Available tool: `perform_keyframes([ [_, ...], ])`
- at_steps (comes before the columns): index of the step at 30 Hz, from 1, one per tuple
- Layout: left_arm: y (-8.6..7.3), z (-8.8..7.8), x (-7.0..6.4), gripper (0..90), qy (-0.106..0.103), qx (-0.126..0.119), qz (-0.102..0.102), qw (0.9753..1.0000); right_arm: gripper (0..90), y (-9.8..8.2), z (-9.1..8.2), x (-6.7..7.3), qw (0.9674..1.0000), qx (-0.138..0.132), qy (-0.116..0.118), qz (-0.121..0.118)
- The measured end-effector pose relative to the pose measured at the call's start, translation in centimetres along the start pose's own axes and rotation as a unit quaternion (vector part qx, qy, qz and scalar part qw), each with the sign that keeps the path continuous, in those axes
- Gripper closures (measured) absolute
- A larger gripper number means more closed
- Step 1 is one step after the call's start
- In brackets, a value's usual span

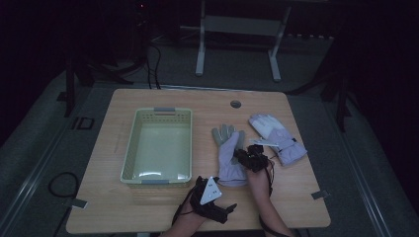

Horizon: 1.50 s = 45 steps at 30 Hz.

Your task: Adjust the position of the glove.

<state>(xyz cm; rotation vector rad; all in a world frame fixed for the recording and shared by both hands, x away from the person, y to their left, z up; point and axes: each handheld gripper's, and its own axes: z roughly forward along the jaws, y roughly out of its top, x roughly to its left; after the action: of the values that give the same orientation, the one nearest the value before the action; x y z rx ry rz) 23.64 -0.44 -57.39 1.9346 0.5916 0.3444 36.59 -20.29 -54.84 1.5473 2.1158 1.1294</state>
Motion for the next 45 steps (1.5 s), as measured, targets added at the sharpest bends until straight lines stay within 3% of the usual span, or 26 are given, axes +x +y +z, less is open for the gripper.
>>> perform_keyframes([
  [6, 0.0, 0.0, 0.0, 0.4, 0.000, 0.000, -0.001, 1.0000, 54.8, 0.9, -1.1, -0.7, 0.9994, 0.013, -0.008, -0.031],
  [10, 0.0, 0.0, 0.0, 0.4, 0.000, -0.001, -0.002, 1.0000, 53.4, 1.8, -2.2, -1.2, 0.9983, 0.007, 0.001, -0.058],
  [15, 0.0, 0.0, 0.0, 0.4, 0.000, -0.001, -0.001, 1.0000, 50.8, 3.2, -4.2, -2.9, 0.9936, -0.023, 0.030, -0.107],
  [20, 0.0, 0.0, 0.0, 0.4, 0.000, 0.000, -0.002, 1.0000, 50.8, 4.2, -5.7, -5.5, 0.9890, -0.037, 0.030, -0.140],
  [22, 0.0, 0.0, 0.0, 0.4, -0.001, 0.001, -0.001, 1.0000, 51.4, 4.5, -6.0, -6.8, 0.9894, -0.036, 0.037, -0.136],
  [28, 0.0, 0.0, 0.1, 0.4, 0.000, 0.000, -0.004, 1.0000, 51.2, 5.3, -6.9, -11.1, 0.9890, -0.040, 0.016, -0.141],
  [33, 0.0, 0.0, 0.1, 0.4, 0.000, 0.001, -0.004, 1.0000, 51.7, 6.0, -6.9, -14.7, 0.9908, -0.027, 0.002, -0.133],
  [42, 0.0, 0.0, 0.1, 0.4, -0.001, 0.001, -0.006, 1.0000, 48.8, 6.1, -5.4, -17.4, 0.9935, -0.015, -0.001, -0.113],
  [45, 0.0, 0.0, 0.2, 0.4, -0.001, 0.001, -0.008, 1.0000, 48.1, 5.6, -3.5, -18.3, 0.9929, -0.005, 0.001, -0.119],
])
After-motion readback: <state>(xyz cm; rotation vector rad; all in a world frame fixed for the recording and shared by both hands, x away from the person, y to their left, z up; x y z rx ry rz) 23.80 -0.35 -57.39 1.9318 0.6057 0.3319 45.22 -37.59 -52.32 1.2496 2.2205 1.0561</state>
